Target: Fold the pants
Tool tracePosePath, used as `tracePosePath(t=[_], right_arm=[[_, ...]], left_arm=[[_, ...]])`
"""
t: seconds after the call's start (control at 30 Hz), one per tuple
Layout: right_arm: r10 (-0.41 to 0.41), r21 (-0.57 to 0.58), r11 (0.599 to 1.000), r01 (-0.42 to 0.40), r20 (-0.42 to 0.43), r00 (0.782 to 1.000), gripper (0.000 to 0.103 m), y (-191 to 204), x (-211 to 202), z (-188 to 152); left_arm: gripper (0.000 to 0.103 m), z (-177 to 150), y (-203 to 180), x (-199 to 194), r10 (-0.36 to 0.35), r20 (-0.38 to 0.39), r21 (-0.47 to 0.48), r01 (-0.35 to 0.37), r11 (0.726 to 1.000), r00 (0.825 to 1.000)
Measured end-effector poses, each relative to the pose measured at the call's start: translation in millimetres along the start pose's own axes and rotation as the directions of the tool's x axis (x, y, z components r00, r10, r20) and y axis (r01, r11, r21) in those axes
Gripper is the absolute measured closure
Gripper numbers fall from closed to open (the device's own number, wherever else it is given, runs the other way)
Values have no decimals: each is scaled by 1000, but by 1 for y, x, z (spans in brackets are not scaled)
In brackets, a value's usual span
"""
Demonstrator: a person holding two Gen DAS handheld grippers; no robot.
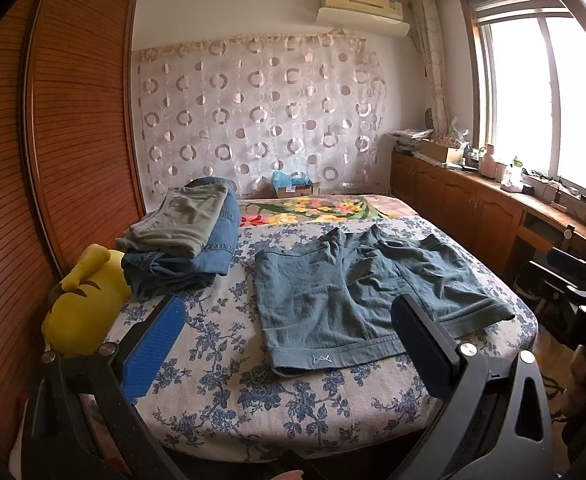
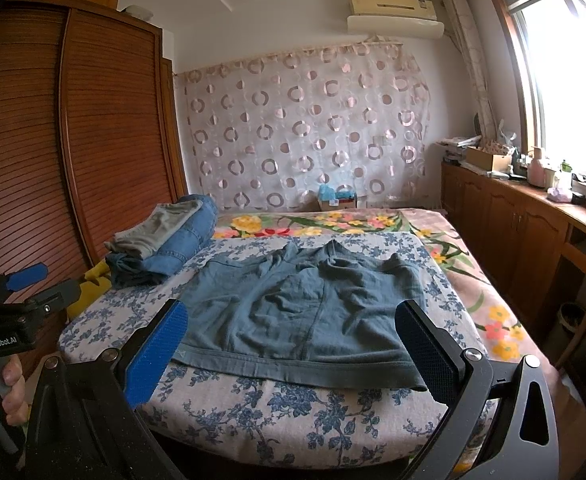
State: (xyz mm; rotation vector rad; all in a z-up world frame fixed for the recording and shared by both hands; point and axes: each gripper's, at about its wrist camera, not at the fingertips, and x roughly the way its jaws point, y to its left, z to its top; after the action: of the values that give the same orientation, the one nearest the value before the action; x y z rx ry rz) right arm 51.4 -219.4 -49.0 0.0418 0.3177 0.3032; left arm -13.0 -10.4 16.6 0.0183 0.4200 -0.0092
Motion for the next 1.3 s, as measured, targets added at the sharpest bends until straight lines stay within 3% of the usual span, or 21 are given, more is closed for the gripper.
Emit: tracePosePath(t=[1.3], right_arm=[[-2,2,1000,2,13,1000,0,1,-1,-3]], left_arm=[[0,2,-1,-3,-2,11,-1,2,1000,1000]])
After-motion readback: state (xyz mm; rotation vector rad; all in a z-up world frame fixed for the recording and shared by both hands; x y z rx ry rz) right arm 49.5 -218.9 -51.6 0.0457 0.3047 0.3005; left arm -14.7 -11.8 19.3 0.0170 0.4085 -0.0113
